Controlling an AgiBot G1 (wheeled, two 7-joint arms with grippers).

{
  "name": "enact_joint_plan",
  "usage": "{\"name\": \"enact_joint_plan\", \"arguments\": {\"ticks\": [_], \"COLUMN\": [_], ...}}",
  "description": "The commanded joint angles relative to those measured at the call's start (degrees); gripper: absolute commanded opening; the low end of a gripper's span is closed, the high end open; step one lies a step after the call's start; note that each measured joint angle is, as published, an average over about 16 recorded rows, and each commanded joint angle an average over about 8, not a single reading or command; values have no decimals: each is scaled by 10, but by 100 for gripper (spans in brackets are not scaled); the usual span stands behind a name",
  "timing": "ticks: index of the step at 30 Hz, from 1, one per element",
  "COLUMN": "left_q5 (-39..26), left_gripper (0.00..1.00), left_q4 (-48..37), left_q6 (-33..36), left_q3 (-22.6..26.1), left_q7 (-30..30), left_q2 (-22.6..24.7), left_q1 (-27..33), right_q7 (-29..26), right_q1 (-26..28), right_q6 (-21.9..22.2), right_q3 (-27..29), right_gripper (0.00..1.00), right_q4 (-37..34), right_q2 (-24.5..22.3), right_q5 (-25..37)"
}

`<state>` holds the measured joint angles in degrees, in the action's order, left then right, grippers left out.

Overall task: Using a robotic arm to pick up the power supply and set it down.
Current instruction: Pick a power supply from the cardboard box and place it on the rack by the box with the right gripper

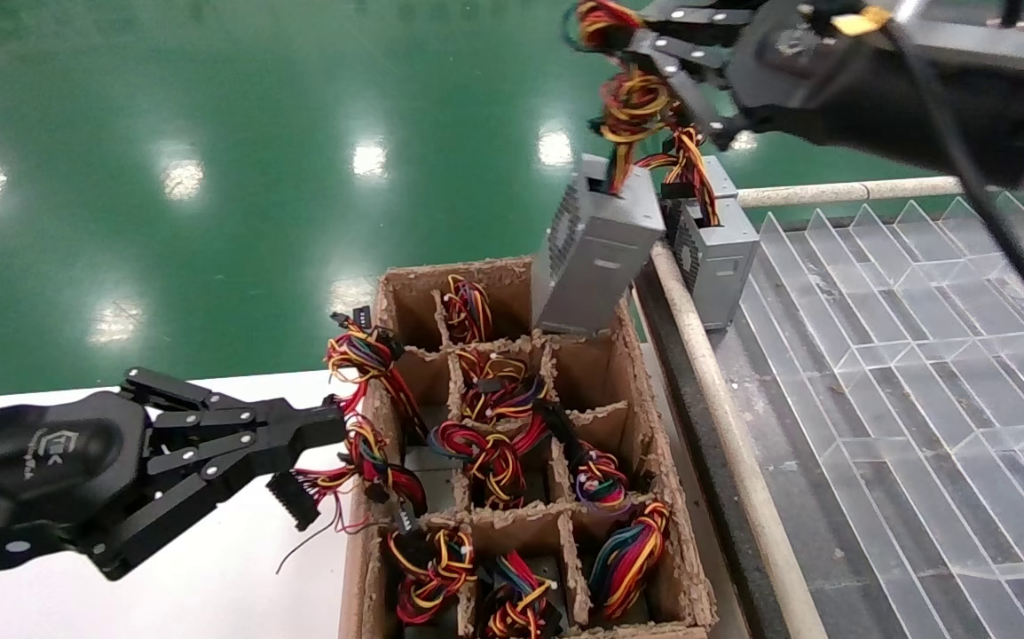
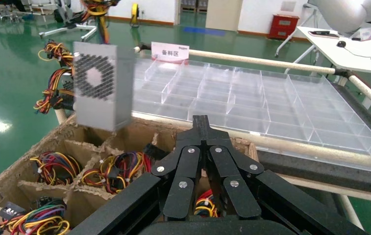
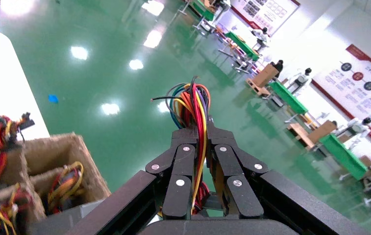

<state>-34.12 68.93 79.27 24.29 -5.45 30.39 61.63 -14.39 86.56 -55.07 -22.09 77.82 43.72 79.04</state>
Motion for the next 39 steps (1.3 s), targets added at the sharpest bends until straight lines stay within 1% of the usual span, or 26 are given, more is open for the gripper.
{"name": "enact_joint_plan", "arguments": {"ticks": [1, 8, 14, 18, 23, 27, 32, 35, 39], "left_q5": [0, 0, 0, 0, 0, 0, 0, 0, 0], "left_gripper": [0, 0, 0, 0, 0, 0, 0, 0, 0], "left_q4": [0, 0, 0, 0, 0, 0, 0, 0, 0], "left_q6": [0, 0, 0, 0, 0, 0, 0, 0, 0], "left_q3": [0, 0, 0, 0, 0, 0, 0, 0, 0], "left_q7": [0, 0, 0, 0, 0, 0, 0, 0, 0], "left_q2": [0, 0, 0, 0, 0, 0, 0, 0, 0], "left_q1": [0, 0, 0, 0, 0, 0, 0, 0, 0], "right_q7": [16, 25, 21, 17, 7, -2, -5, -3, 3], "right_q1": [6, 8, -2, -16, -46, -78, -106, -110, -105], "right_q6": [-13, -57, -82, -83, -55, -19, 17, 28, 31], "right_q3": [6, 22, 38, 49, 55, 54, 50, 45, 37], "right_gripper": [0, 0, 0, 0, 0, 0, 0, 0, 0], "right_q4": [1, 2, 1, 0, -2, -5, -11, -15, -20], "right_q2": [-12, -64, -115, -149, -176, -180, -165, -150, -129], "right_q5": [-7, -36, -55, -58, -42, -24, -11, -7, 0]}}
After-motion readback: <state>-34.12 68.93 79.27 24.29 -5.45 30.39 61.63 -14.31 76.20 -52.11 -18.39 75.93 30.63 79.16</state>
